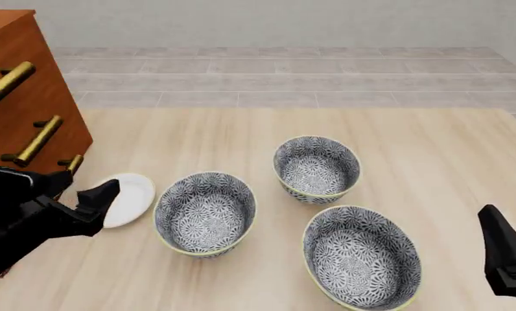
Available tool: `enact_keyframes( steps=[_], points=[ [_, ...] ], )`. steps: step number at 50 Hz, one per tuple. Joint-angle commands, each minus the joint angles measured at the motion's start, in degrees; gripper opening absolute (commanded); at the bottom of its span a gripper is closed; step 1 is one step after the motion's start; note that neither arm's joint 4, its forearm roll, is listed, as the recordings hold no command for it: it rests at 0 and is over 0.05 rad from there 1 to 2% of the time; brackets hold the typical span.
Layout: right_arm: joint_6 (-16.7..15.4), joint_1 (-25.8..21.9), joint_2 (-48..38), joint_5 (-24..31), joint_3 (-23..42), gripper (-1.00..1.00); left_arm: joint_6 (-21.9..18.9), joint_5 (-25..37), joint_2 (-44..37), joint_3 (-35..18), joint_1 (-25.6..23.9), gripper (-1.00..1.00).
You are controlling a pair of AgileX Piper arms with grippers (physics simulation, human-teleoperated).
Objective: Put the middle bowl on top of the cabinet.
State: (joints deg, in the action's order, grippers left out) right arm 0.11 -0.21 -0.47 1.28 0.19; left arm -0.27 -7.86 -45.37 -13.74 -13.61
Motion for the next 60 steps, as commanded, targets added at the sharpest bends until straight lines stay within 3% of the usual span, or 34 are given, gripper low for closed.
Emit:
enact_keyframes(
  steps=[1,18,50,60],
  points=[
    [0.2,-0.1,-0.2,0.0,-0.1,1.00,-1.1,3.8,-6.2,-3.9,-2.0,1.00],
    [0.2,-0.2,-1.9,-1.1,-0.2,1.00,-1.5,6.4,-10.3,-6.0,-4.6,1.00],
    [0.4,-1.0,-2.8,-1.5,-0.2,1.00,6.2,6.4,-16.2,-7.5,-10.3,1.00],
    [0.4,-1.0,-2.7,-1.4,-0.2,1.00,8.2,5.7,-19.0,-8.0,-9.8,1.00]
  ],
)
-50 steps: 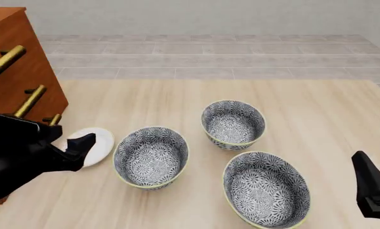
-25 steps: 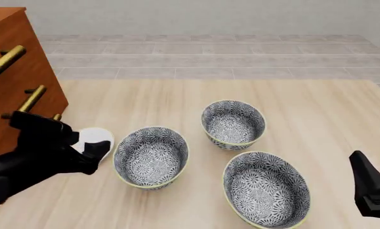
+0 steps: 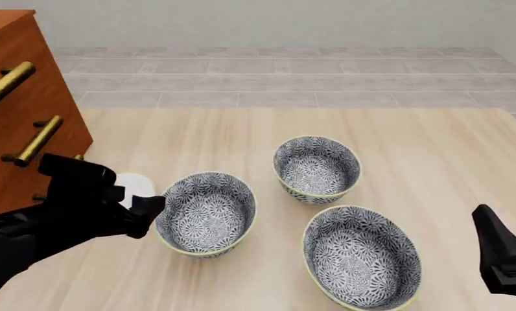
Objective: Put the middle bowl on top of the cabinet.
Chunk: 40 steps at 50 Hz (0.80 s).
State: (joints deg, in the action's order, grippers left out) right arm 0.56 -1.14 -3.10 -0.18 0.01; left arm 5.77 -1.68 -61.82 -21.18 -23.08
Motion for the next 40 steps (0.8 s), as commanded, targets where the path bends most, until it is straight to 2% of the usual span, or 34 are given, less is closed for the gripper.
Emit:
enact_keyframes(
  steps=[1,19,40],
  points=[
    [0.0,-0.1,-0.1,0.1,0.0,1.00,2.5,-0.5,-2.7,-0.6,-0.5,1.00],
    [0.0,0.0,0.8,1.0,0.0,1.00,2.6,-1.0,-6.0,-1.7,-1.2,1.00],
    [0.0,-0.4,1.2,1.5,0.0,1.00,6.0,-2.6,-9.8,-2.2,-2.0,1.00]
  ],
)
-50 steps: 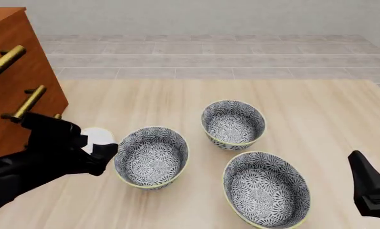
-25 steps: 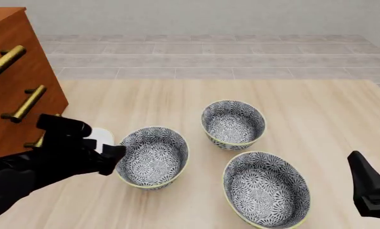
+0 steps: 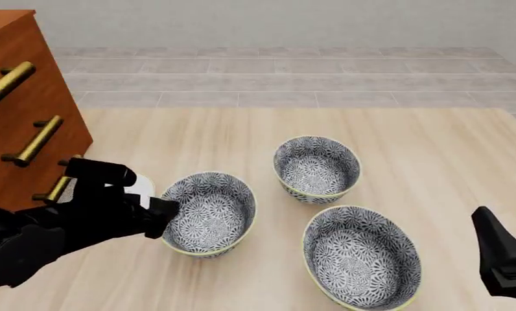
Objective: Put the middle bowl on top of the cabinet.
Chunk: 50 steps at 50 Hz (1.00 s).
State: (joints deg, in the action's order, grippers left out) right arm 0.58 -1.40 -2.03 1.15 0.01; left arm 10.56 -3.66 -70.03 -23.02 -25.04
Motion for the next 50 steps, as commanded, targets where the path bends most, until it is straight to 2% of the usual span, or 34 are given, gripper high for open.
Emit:
enact_keyframes(
  steps=[1,26,50],
  points=[
    [0.0,-0.1,0.1,0.3,0.0,1.00,1.7,-1.0,-2.3,-0.3,-0.1,1.00],
    [0.0,-0.3,-1.2,-0.8,0.0,1.00,3.7,-4.3,-6.6,-0.1,0.2,1.00],
    [0.1,-0.2,-0.9,-0.3,0.0,1.00,3.9,-8.9,-12.2,0.8,-0.6,1.00]
  ],
)
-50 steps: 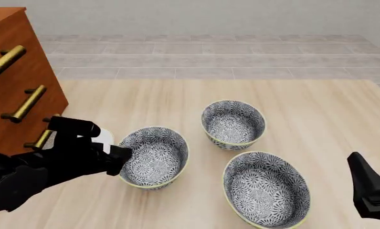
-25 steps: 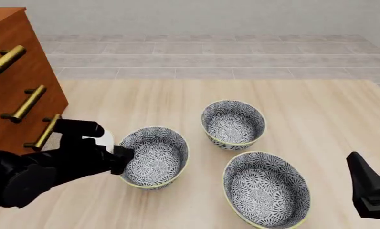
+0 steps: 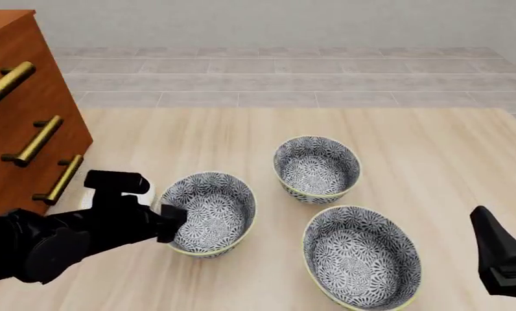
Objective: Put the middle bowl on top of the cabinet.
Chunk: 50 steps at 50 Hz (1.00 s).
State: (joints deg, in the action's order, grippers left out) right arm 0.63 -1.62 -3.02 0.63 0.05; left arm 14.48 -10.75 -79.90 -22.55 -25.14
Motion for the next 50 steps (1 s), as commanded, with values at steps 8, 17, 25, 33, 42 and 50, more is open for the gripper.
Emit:
enact_keyframes(
  steps=[8,17,25,33,42,50],
  points=[
    [0.1,-0.1,0.1,0.2,0.0,1.00,-0.2,-3.0,-3.9,0.4,-0.7,1.00],
    [0.1,0.0,0.3,0.4,0.0,1.00,0.3,-4.1,-5.1,0.7,-1.2,1.00],
    [0.1,-0.1,0.0,0.2,0.0,1.00,0.6,-4.3,-5.2,0.8,-1.3,1.00],
    [0.0,-0.1,-0.3,-0.1,0.0,1.00,0.9,-4.3,-5.0,0.9,-1.5,1.00],
    [0.0,-0.1,-1.0,-0.6,0.0,1.00,0.9,-4.0,-4.1,1.0,-1.5,-1.00],
    [0.1,-0.1,-1.4,-1.0,0.0,1.00,0.9,-3.5,-3.2,1.0,-0.9,-1.00]
  ],
)
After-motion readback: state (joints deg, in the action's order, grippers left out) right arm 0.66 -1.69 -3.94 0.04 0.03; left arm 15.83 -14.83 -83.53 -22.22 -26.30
